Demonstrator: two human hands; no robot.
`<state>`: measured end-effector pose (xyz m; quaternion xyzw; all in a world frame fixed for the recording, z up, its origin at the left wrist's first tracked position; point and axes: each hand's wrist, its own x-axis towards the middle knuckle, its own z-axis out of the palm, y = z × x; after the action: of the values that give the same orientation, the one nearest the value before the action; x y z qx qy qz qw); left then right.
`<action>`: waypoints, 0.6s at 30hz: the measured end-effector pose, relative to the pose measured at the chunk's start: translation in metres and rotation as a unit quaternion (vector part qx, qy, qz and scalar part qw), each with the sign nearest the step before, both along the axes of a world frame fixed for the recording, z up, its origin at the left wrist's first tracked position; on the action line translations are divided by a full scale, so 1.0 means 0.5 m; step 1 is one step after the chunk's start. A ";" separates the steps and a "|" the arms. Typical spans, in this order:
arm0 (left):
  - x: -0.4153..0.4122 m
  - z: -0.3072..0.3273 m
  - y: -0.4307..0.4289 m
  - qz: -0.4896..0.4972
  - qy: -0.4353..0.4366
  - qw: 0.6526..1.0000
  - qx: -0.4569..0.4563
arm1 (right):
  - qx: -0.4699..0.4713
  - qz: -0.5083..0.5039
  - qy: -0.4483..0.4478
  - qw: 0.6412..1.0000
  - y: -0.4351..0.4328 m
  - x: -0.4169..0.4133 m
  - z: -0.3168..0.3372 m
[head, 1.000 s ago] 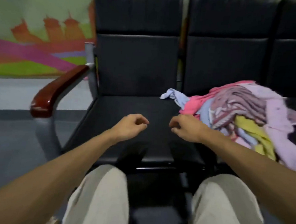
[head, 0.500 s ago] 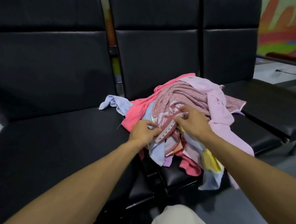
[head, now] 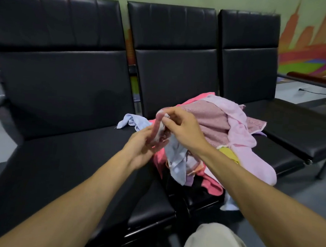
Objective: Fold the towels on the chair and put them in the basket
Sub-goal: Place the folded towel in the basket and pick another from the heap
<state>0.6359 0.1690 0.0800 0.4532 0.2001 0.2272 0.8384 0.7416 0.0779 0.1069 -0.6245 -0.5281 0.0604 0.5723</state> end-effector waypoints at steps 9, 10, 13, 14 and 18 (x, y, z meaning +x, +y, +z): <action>-0.168 0.021 0.013 0.085 0.077 0.991 0.070 | -0.145 -0.214 0.112 0.959 -0.024 0.011 -0.088; -0.194 0.024 0.017 0.076 0.089 0.988 0.101 | -0.156 -0.234 0.169 0.945 -0.022 0.014 -0.102; -0.272 0.021 0.037 0.042 0.143 0.971 0.189 | -0.119 -0.210 0.402 0.883 0.008 0.014 -0.125; -0.295 0.018 0.042 0.026 0.167 0.962 0.214 | -0.097 -0.205 0.448 0.864 0.024 0.013 -0.132; -0.353 0.001 0.054 0.009 0.213 0.954 0.210 | -0.088 -0.211 0.394 0.890 0.104 -0.004 -0.139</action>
<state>0.4596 0.1959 0.0807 0.6554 0.3260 0.1703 0.6597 0.7396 0.1299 0.0374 -0.6934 -0.1074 0.2257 0.6757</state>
